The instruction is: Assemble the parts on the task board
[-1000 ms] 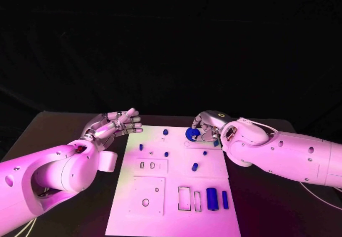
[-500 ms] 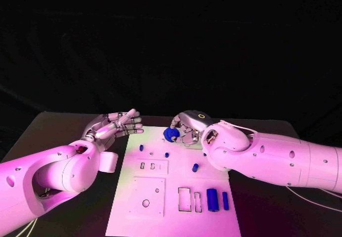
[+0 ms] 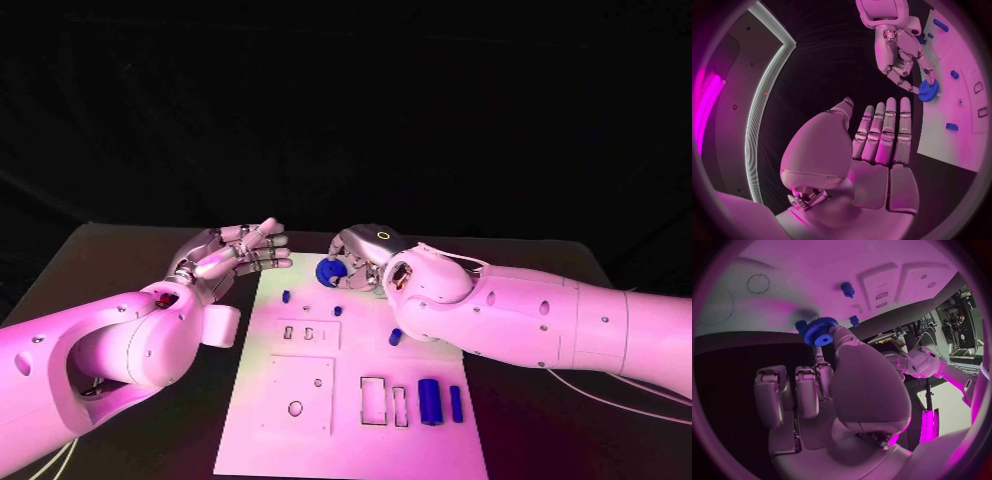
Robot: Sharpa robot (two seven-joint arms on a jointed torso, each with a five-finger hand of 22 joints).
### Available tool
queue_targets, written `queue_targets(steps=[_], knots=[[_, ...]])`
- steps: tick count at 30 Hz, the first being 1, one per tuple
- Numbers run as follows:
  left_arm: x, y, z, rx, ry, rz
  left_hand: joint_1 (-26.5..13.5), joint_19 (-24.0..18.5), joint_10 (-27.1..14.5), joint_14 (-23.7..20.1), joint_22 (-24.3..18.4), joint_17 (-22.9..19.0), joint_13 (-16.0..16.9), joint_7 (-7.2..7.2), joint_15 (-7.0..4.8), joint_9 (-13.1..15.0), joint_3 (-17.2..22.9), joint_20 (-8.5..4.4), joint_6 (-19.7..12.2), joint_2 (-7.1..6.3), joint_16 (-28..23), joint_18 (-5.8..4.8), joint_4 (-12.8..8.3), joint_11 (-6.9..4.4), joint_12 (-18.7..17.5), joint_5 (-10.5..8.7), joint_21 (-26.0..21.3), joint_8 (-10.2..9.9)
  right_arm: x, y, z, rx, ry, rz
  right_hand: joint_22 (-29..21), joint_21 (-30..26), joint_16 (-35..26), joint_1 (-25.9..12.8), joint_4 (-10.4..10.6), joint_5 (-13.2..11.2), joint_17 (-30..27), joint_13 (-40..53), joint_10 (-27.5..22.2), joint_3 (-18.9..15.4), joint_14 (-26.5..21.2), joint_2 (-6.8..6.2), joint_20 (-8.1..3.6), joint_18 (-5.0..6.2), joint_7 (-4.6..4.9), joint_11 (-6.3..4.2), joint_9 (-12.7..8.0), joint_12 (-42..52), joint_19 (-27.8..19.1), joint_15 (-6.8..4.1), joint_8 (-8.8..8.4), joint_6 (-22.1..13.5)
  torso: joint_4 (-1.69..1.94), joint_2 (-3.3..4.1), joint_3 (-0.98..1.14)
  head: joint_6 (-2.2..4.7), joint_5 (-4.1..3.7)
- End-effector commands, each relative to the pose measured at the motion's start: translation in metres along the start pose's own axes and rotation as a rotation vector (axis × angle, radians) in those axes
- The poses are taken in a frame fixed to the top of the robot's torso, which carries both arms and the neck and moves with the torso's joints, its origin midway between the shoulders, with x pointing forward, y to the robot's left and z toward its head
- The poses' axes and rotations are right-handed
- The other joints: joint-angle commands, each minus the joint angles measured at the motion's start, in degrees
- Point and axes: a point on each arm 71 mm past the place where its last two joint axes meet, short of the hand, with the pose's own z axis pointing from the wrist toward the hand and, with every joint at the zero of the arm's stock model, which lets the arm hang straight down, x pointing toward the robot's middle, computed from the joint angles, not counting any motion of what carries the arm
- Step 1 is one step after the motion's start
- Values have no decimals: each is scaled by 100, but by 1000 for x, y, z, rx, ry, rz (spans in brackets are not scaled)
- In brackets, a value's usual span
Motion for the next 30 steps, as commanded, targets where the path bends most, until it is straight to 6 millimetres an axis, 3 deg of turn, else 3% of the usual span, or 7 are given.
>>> queue_targets(steps=[1,15,20,23,26,28,30], knots=[[4,-1,0,5,24,-9,5,-36,24,19,5,5,-7,-13,4,-5,-15,-7,44,42,-26,50,8,8,-30,6,34,-20,6,1,2,3,38,-23,1394,-5,33,36,4,-24,1506,356,1,34,597,35,-47,-87,-86,6,8,-9,507,-15,-4,115,-10,-3,4,-8,23],[4,-1,1,4,25,-9,5,-36,24,19,5,5,-7,-13,4,-5,-15,-7,44,42,-26,50,8,8,-30,6,34,-20,15,3,5,10,82,-37,1376,-22,33,-8,24,-81,1506,343,-14,78,597,-1,-41,-81,-75,17,5,-21,490,-6,-26,101,-11,-3,7,-34,46],[4,-1,2,3,25,-9,5,-36,24,19,5,5,-7,-13,4,-5,-15,-7,44,42,-26,50,8,8,-30,6,34,-20,15,1,5,17,80,-41,1351,-46,33,-88,59,-176,1506,301,-59,113,597,-63,-24,-73,-32,51,-22,-55,467,20,-111,-1,-9,-5,6,-36,46],[4,-1,1,3,24,-9,12,-41,24,20,9,7,-7,-11,3,-7,-19,-7,42,40,-30,50,4,9,-37,6,40,-28,15,0,6,21,78,-43,1322,-73,33,-177,98,-350,1506,242,-117,119,597,-127,12,-64,56,125,-82,-99,439,76,-274,-226,-13,-3,3,-25,41],[3,-1,1,3,23,-8,12,-41,24,20,9,7,-7,-11,3,-7,-19,-7,42,40,-30,50,4,9,-37,6,40,-28,16,0,6,19,82,-43,1300,-97,33,-357,177,-765,1506,185,-177,9,597,-202,92,-57,159,230,-161,-134,417,170,-490,-519,-12,-2,4,-19,37],[3,-1,1,3,22,-8,12,-41,24,20,9,7,-7,-11,3,-7,-19,-7,42,40,-30,50,4,9,-37,6,40,-28,16,1,6,18,89,-39,1295,-103,33,-841,220,-1123,1506,176,-191,-353,597,-165,146,-54,196,269,-182,-132,411,218,-559,-566,-11,-2,4,-16,35],[3,-1,1,3,22,-8,16,-45,21,20,12,9,-8,-9,4,-9,-23,-7,36,39,-34,50,1,11,-44,6,45,-36,17,1,6,16,99,-33,1295,-107,33,-1355,255,-1146,1506,180,-201,-851,597,-29,185,-52,219,289,-193,-121,410,245,-608,-563,-11,-2,4,-16,39]])
